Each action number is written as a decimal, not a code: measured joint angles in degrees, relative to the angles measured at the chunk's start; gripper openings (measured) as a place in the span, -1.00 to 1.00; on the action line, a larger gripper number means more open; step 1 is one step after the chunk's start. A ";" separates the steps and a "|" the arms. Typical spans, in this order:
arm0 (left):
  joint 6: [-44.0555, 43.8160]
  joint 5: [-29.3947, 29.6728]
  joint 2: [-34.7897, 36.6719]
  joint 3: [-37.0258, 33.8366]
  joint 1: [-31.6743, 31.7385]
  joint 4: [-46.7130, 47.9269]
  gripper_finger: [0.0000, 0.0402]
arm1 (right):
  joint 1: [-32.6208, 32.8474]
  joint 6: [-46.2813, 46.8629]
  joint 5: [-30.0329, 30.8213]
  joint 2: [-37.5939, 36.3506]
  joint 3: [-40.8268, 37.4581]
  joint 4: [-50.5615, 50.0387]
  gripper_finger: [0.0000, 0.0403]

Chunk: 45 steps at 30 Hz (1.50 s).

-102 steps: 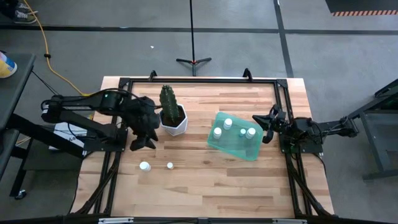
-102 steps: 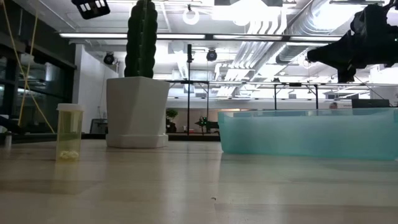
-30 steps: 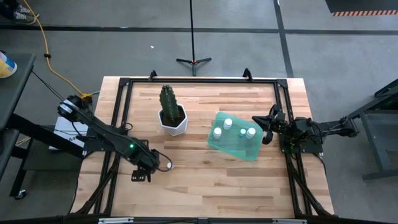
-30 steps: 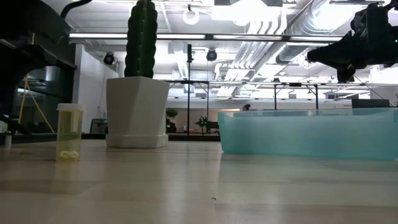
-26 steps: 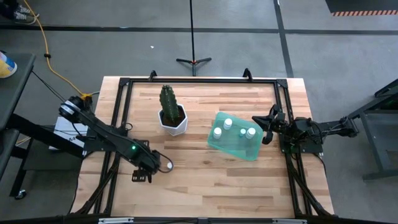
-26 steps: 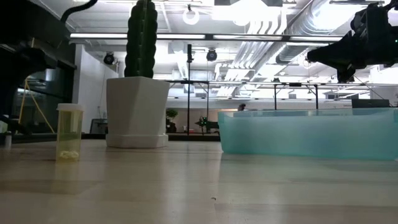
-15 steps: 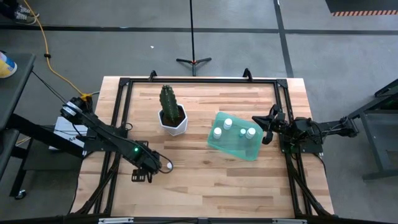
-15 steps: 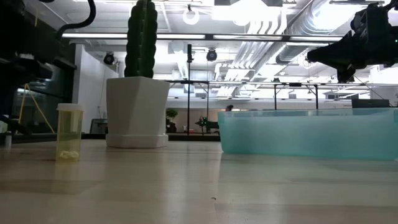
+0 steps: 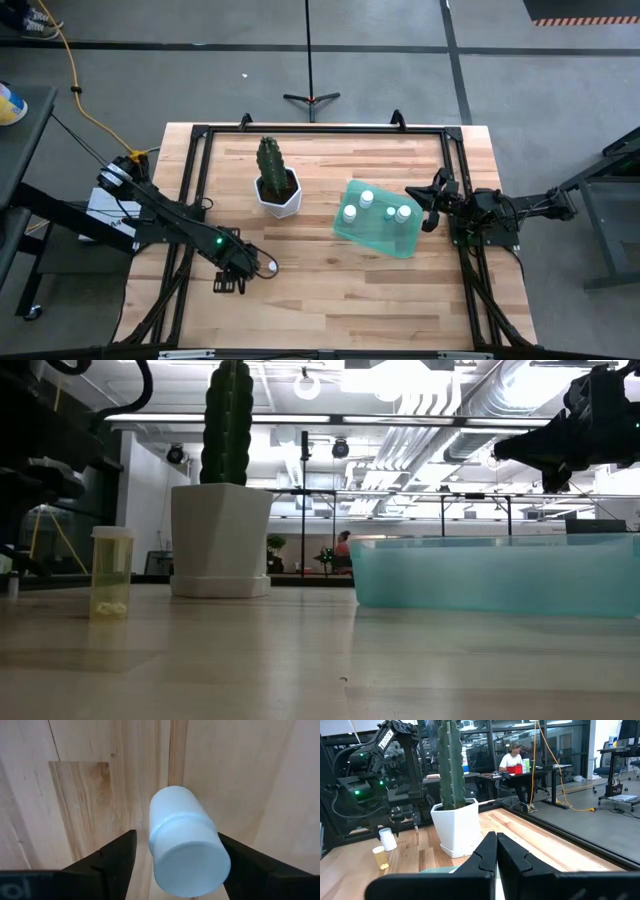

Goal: Pick and place pill bottles into a basket
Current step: Put the white pill bottle into the light green bin

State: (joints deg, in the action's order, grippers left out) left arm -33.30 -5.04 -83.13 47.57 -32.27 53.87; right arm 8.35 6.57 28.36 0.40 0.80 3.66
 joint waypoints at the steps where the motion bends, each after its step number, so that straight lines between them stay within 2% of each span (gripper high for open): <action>1: -0.02 0.01 0.00 0.00 0.00 -0.06 0.42 | 0.00 0.00 0.00 0.00 0.00 0.00 -0.99; 13: 0.39 0.11 0.00 0.00 0.00 -1.29 0.29 | -0.01 -0.15 -0.03 0.01 0.00 -0.01 -1.00; 21: 0.46 -0.25 0.02 0.00 0.00 -1.25 0.09 | 0.00 -0.15 -0.02 0.01 0.00 -0.02 -0.99; 29: -1.89 -0.89 0.02 1.09 0.00 -0.89 0.12 | 0.00 -0.15 -0.03 0.01 0.00 -0.02 -0.99; 34: -1.88 -0.90 0.02 6.65 0.02 3.44 0.07 | 0.00 -0.16 -0.04 0.00 0.00 -0.02 -0.99; 39: -1.84 -0.22 0.02 15.81 0.02 11.31 0.09 | 0.01 -0.17 -0.02 0.00 0.00 -0.02 -1.00; 45: 1.11 8.92 0.02 27.13 0.02 13.59 0.08 | 0.00 -0.09 -0.07 0.00 0.00 -0.05 -1.00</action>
State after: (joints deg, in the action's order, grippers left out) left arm -32.19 3.88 -83.11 74.70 -32.25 67.46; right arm 8.35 6.48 28.29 0.40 0.80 3.61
